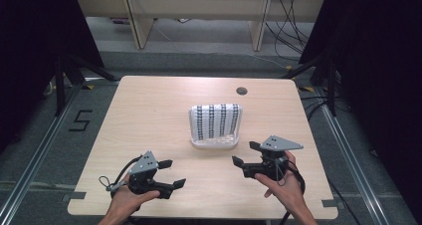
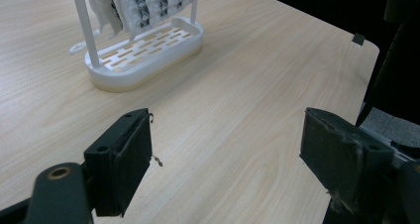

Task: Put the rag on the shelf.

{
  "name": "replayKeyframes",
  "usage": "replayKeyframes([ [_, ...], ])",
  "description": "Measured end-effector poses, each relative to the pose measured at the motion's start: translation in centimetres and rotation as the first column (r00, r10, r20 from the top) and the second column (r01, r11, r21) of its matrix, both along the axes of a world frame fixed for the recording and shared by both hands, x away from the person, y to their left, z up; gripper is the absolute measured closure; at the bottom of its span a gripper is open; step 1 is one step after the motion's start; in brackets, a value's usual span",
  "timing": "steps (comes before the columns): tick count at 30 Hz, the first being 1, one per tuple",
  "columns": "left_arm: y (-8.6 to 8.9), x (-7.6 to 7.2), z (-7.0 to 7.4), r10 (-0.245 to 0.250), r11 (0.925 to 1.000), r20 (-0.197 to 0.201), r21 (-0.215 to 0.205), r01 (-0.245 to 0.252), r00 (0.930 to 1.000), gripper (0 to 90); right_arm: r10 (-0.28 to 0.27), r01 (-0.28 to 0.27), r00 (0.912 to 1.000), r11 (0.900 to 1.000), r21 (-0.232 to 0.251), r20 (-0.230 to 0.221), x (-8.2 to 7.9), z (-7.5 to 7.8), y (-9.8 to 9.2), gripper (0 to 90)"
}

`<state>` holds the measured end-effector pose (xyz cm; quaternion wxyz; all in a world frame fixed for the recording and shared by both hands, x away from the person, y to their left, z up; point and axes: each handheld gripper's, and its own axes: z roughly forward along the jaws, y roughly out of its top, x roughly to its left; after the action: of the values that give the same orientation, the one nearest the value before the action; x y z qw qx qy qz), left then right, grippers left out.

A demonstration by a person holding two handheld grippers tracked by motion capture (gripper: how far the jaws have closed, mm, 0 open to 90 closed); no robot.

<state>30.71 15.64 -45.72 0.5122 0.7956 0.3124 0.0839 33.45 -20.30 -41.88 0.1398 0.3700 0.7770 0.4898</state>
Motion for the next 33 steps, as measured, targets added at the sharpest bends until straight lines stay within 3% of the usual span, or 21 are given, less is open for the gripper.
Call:
replayKeyframes([
  [2, 0.1, -0.2, -0.1, 0.002, 1.0, -0.002, 0.003, -0.002, 1.0, 19.6, 0.002, -0.002, 0.9997, 1.0, 0.002, -0.023, -0.3, -0.4, 0.1, 19.9],
  [3, 0.1, -0.3, -0.1, 0.004, 1.0, -0.004, 0.004, -0.004, 1.0, 19.6, 0.0, 0.0, 1.0, 1.0, -0.019, -0.005, -0.3, -0.5, -0.1, 19.9],
  [4, 0.2, -0.4, -0.2, 0.002, 1.0, -0.004, 0.003, -0.002, 1.0, 19.6, 0.0, 0.0, 0.9999, 1.0, 0.0, -0.01, -0.4, -0.8, 0.0, 19.9],
  [6, 0.2, -0.5, -0.3, 0.002, 1.0, -0.006, 0.001, -0.002, 1.0, 19.6, 0.004, -0.004, 0.9999, 1.0, -0.018, -0.014, -0.5, -0.9, -0.2, 19.8],
  [7, 0.3, -0.6, -0.5, -0.004, 1.0, -0.005, -0.004, 0.004, 1.0, 19.6, 0.002, -0.002, 0.9995, 1.0, 0.005, -0.031, -0.7, -1.1, 0.0, 19.8],
  [9, 0.3, -0.8, -0.6, 0.005, 1.0, -0.008, -0.002, -0.005, 1.0, 19.6, 0.028, -0.028, 0.9992, 1.0, -0.003, -0.028, -0.6, -1.3, -0.1, 19.8],
  [11, 0.5, -1.0, -0.8, -0.002, 1.0, -0.009, 0.007, 0.002, 1.0, 19.6, 0.011, -0.011, 0.9989, 1.0, 0.006, -0.046, -1.0, -1.5, 0.0, 19.8],
  [13, 0.5, -1.2, -1.0, -0.006, 0.9999, -0.006, 0.012, 0.006, 1.0, 19.6, 0.025, -0.025, 0.9995, 1.0, -0.015, -0.018, -1.1, -1.8, -0.1, 19.7],
  [14, 0.5, -1.4, -1.2, -0.001, 0.9998, -0.006, 0.02, 0.001, 1.0, 19.6, 0.012, -0.012, 0.9983, 1.0, -0.007, -0.056, -1.5, -1.8, 0.0, 19.7],
  [16, 0.5, -1.5, -1.4, -0.011, 0.9996, -0.006, 0.024, 0.011, 0.9999, 19.5, 0.026, -0.025, 0.9983, 1.0, 0.009, -0.052, -1.6, -2.3, 0.2, 19.6],
  [18, 0.4, -1.8, -1.5, -0.02, 0.999, -0.001, 0.041, 0.02, 0.9998, 19.5, 0.038, -0.039, 0.9978, 0.999, -0.021, -0.053, -1.9, -2.6, 0.1, 19.5],
  [19, 0.3, -2.0, -1.5, -0.016, 0.9988, -0.001, 0.047, 0.016, 0.9999, 19.3, 0.031, -0.033, 0.9962, 0.999, -0.025, -0.081, -2.2, -2.8, 0.3, 19.5],
  [21, 0.3, -2.2, -1.7, -0.03, 0.998, 0.007, 0.057, 0.029, 0.9995, 18.9, 0.056, -0.058, 0.9972, 0.997, -0.043, -0.049, -2.3, -3.4, 0.5, 18.9],
  [22, 0.2, -2.3, -1.8, -0.033, 0.9972, 0.012, 0.068, 0.032, 0.9994, 18.9, 0.07, -0.074, 0.9948, 0.996, -0.058, -0.075, -2.5, -3.6, 0.5, 18.3],
  [25, 0.0, -2.7, -2.2, -0.043, 0.995, 0.013, 0.091, 0.041, 0.999, 18.9, 0.079, -0.086, 0.9945, 0.991, -0.102, -0.069, -2.9, -4.2, 0.6, 18.1],
  [29, -0.3, -3.0, -2.8, -0.061, 0.9935, 0.001, 0.097, 0.061, 0.9981, 18.8, 0.074, -0.084, 0.9928, 0.991, -0.1, -0.094, -3.4, -4.7, 0.6, 18.1],
  [30, -0.4, -3.1, -3.0, -0.054, 0.9945, -0.009, 0.089, 0.055, 0.9985, 18.8, 0.08, -0.089, 0.9932, 0.991, -0.102, -0.084, -3.4, -4.9, 0.5, 18.1],
  [32, -0.4, -3.2, -3.1, -0.044, 0.9951, -0.018, 0.088, 0.046, 0.9989, 18.8, 0.074, -0.086, 0.9914, 0.991, -0.103, -0.108, -3.8, -5.2, 0.5, 18.1],
  [33, -0.4, -3.1, -3.1, -0.049, 0.9952, -0.003, 0.085, 0.049, 0.9988, 18.7, 0.082, -0.093, 0.9918, 0.989, -0.112, -0.099, -3.8, -5.4, 0.4, 18.1],
])
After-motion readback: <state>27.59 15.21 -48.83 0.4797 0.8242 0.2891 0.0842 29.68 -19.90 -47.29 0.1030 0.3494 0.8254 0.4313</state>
